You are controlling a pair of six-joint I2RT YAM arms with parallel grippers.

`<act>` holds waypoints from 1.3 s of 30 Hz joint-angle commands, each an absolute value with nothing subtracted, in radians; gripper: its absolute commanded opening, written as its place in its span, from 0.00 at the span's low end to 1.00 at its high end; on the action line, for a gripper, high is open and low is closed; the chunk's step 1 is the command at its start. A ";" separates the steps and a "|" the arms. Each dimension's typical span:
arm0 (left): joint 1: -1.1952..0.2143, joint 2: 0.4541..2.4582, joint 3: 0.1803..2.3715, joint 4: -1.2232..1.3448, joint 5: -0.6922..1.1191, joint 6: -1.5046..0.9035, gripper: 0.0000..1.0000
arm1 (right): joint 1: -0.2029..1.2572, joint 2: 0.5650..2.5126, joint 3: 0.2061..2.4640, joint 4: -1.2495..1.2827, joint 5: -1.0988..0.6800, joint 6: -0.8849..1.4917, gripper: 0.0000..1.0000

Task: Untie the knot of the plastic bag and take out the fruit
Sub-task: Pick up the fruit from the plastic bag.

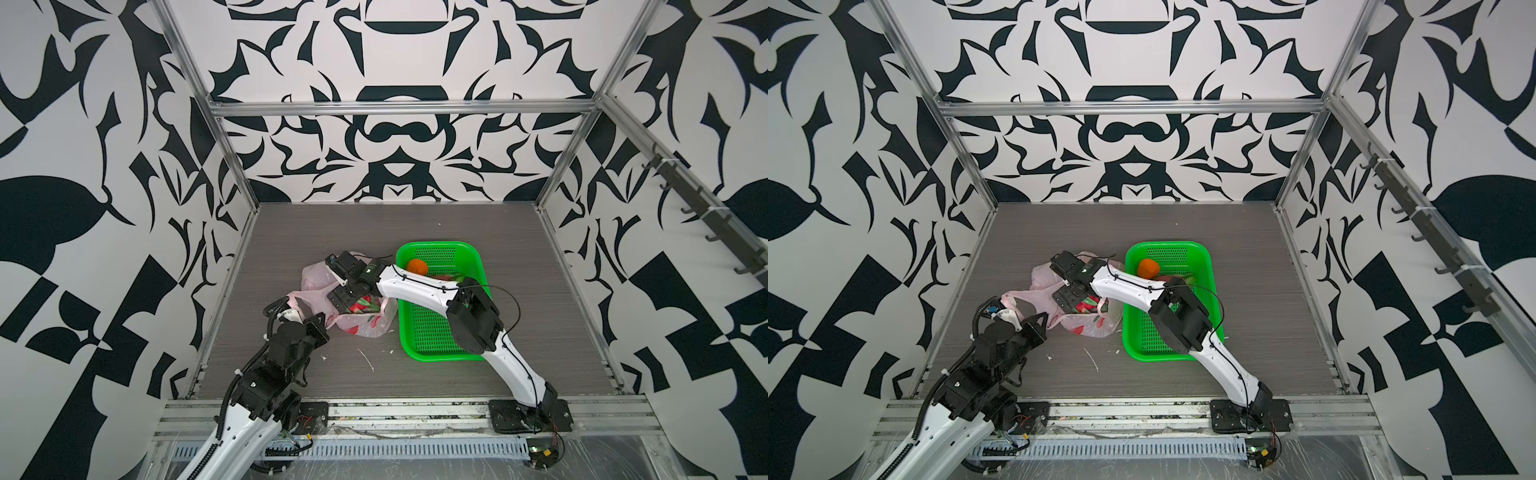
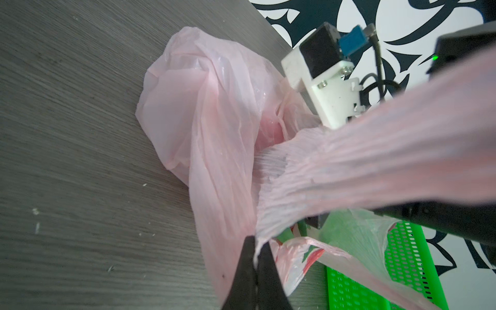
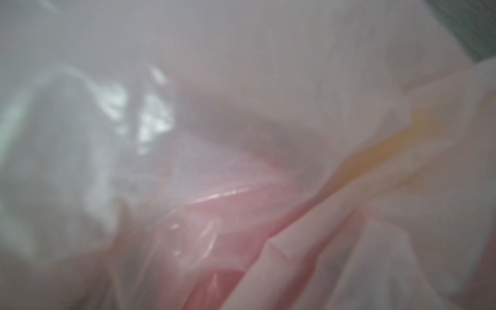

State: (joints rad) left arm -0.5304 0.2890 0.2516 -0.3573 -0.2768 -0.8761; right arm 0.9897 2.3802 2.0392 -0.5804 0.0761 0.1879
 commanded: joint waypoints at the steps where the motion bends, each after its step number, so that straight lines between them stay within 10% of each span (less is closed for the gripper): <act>1: -0.534 0.285 0.234 -0.341 -0.298 -0.888 0.00 | 0.985 2.376 2.045 -0.583 0.091 0.208 0.98; 9: -0.534 0.302 0.224 -0.320 -0.300 -0.892 0.00 | 0.985 2.373 2.029 -0.604 0.101 0.209 0.86; 24: -0.534 0.298 0.219 -0.315 -0.302 -0.890 0.00 | 1.010 2.281 1.929 -0.661 0.121 0.192 0.98; 39: -0.534 0.305 0.224 -0.315 -0.301 -0.885 0.00 | 1.012 2.268 1.904 -0.614 0.091 0.188 0.42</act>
State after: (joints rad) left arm -0.5304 0.3027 0.2352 -0.3260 -0.2916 -0.8833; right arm 1.0054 2.2948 1.9102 -0.5663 0.0975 0.2104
